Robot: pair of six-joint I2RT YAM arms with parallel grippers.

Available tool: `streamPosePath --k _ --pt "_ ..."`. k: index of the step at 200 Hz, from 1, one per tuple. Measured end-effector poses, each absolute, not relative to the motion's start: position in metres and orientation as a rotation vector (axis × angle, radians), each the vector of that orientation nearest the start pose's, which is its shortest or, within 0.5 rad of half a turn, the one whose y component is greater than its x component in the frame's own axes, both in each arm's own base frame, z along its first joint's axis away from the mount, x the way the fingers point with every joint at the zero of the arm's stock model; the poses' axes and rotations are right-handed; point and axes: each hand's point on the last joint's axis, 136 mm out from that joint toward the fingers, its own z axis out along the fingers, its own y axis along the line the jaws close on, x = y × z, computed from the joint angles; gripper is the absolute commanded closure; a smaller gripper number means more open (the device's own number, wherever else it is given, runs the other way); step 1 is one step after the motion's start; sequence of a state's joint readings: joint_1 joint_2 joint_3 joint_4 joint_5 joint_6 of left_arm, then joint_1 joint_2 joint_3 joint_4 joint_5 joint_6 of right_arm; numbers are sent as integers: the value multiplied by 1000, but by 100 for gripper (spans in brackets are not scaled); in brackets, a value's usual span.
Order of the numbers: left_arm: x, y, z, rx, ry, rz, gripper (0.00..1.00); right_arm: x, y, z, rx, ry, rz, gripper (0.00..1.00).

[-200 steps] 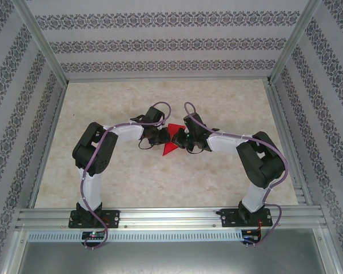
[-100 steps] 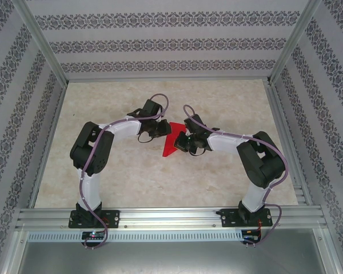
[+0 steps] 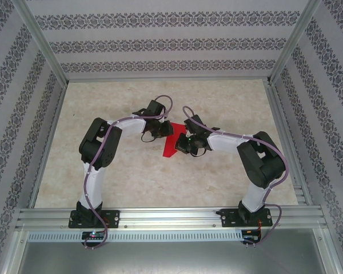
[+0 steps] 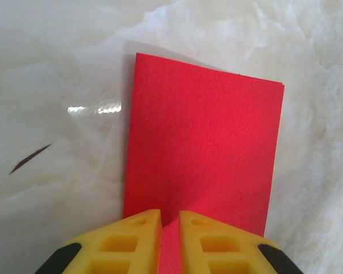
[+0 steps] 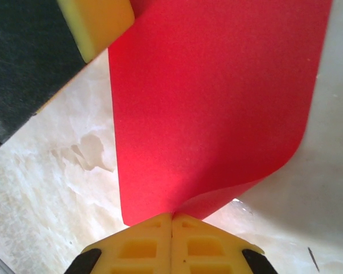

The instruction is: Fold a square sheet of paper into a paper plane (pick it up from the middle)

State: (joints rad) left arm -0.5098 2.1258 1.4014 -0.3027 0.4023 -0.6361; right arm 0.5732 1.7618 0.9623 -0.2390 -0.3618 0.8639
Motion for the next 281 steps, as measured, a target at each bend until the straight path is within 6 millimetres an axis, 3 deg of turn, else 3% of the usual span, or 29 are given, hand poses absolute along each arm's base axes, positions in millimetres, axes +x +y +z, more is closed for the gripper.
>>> streamPosePath --k 19,55,78,150,281 --pt "399 -302 21 -16 2767 -894 83 301 267 42 270 2836 895 99" --pt "365 -299 20 -29 2807 -897 83 293 263 69 255 2808 924 99" --pt "352 -299 20 -36 2820 -901 84 291 263 74 251 2805 931 99" --pt "352 -300 21 -42 2818 -904 84 283 275 46 224 2898 895 99" --pt "352 -299 20 -49 2818 -901 85 295 282 31 215 2887 889 98"
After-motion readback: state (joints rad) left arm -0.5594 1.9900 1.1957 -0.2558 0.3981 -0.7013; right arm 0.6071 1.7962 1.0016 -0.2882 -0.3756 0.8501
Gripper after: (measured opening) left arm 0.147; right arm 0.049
